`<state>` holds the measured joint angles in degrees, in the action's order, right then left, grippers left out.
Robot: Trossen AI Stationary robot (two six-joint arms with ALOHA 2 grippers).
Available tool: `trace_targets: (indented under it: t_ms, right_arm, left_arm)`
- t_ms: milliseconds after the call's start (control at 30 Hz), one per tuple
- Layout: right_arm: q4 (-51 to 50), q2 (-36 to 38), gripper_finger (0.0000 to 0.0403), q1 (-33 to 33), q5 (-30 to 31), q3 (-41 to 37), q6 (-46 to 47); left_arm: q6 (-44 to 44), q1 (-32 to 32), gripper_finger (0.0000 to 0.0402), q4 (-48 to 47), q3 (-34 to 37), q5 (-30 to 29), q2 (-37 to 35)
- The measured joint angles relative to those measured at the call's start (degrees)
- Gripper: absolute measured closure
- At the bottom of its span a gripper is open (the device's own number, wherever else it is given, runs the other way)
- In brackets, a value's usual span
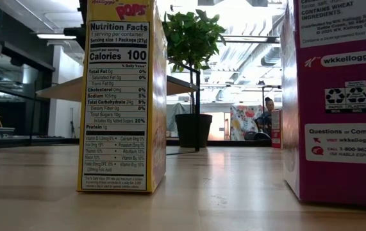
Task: Stack cereal on shelf
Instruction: Put the bottom red cereal box on the shelf
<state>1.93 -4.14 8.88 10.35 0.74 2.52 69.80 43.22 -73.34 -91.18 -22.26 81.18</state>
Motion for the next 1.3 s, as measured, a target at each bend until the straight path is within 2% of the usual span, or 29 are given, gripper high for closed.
trace_targets:
  t_ms: [467, 1000, 1300]
  right_arm:
    - [0.0, 0.0, 0.0403, 0.0, 0.0, 0.0, 0.0]
    - [0.0, 0.0, 0.0403, 0.0, 0.0, 0.0, 0.0]
    - [0.0, 0.0, 0.0403, 0.0, 0.0, 0.0, 0.0]
  left_arm:
    - [-11.2, 0.3, 0.0116, -3.9, 0.0, -4.7, -0.8]
    - [-14.2, 0.7, 0.0116, 0.3, 0.0, -4.1, -0.8]
    - [-14.1, 0.5, 0.0116, -0.2, 0.0, -10.0, -0.8]
